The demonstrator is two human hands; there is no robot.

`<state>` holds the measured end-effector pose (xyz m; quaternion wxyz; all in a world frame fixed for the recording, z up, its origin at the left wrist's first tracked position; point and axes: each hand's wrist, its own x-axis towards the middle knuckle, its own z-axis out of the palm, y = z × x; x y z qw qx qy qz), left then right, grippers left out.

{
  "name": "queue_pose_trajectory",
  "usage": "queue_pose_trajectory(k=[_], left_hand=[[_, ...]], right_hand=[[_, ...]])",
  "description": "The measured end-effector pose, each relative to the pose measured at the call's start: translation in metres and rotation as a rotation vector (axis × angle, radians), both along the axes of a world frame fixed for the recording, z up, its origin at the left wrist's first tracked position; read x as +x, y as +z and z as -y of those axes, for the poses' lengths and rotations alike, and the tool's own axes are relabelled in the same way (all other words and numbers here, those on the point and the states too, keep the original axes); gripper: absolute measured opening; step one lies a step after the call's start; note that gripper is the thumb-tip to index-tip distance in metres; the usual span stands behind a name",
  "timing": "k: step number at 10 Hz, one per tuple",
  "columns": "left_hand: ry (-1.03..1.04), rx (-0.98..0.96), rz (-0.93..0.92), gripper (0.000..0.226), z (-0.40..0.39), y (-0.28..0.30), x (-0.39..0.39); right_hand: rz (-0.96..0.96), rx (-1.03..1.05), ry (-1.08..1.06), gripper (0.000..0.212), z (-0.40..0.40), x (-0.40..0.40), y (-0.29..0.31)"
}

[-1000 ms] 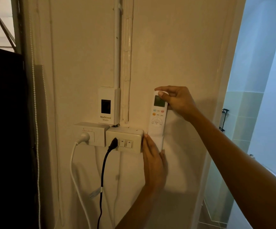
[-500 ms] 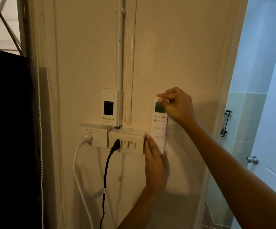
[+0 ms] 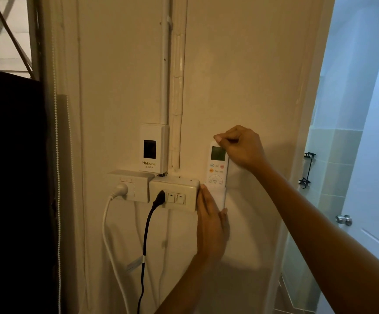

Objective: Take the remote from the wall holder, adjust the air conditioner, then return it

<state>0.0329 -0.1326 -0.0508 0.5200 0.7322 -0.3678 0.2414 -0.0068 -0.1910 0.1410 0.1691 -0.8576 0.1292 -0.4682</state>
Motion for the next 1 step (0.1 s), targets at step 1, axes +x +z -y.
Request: queue_pose_trajectory(k=[1], left_hand=[[-0.023,-0.030,-0.004,0.082,-0.0004,-0.0018,0.0023]], right_hand=[[0.088,0.108,0.066,0.029,-0.0092,-0.0149,0.0080]])
